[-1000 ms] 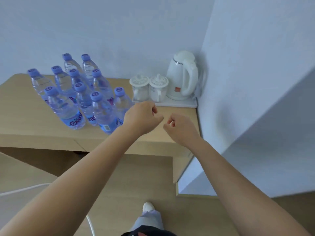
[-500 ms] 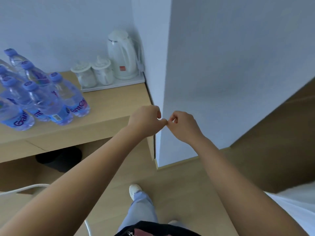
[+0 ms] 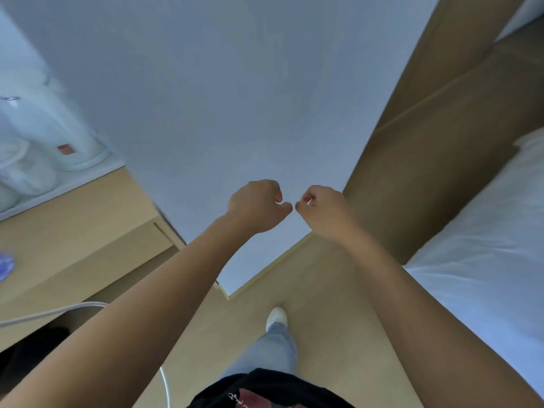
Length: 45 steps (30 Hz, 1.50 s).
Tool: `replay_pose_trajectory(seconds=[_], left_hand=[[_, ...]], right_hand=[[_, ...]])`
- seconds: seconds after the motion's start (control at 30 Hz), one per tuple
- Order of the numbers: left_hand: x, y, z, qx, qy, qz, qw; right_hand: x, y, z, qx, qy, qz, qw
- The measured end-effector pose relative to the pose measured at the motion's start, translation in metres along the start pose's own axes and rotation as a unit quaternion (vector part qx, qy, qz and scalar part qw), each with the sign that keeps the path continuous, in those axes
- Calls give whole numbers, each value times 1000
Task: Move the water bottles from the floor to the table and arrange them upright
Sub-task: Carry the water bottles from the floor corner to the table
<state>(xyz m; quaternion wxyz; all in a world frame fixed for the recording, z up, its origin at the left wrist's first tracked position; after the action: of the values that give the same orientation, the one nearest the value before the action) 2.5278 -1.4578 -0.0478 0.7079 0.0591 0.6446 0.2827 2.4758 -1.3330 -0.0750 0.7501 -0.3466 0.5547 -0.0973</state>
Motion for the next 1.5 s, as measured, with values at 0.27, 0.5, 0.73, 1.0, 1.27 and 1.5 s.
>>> replay_pose_trajectory(seconds=[0.27, 0.5, 0.73, 1.0, 1.27, 1.5], left_hand=[[24, 67, -104, 61, -44, -4, 997], [50, 125, -167, 118, -86, -15, 989], [87, 173, -227, 133, -118, -18, 984], [138, 252, -306, 100, -139, -5, 985], [190, 315, -375, 39, -144, 20, 989], [217, 312, -412, -58, -133, 63, 987]], right_hand=[[-52, 58, -66, 77, 25, -6, 997], [-91, 105, -103, 145, 61, -38, 987], [-128, 169, -136, 192, 78, -40, 977], [-201, 251, -195, 187, 46, -20, 981], [-270, 316, -260, 144, -29, 26, 989], [-282, 339, -311, 118, -68, 6, 991]])
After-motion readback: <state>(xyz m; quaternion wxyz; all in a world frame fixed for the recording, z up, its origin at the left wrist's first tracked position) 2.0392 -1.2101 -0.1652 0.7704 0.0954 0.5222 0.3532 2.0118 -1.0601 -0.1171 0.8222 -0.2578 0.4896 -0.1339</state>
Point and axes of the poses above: each hand's wrist, its own z-axis away from the middle knuckle, its own x-axis out of the palm, y = z × x, the point moved 9 cm from there along -z, towards the middle knuckle, and after that the axes turned 1 degree about z, right-handed, at the moved point
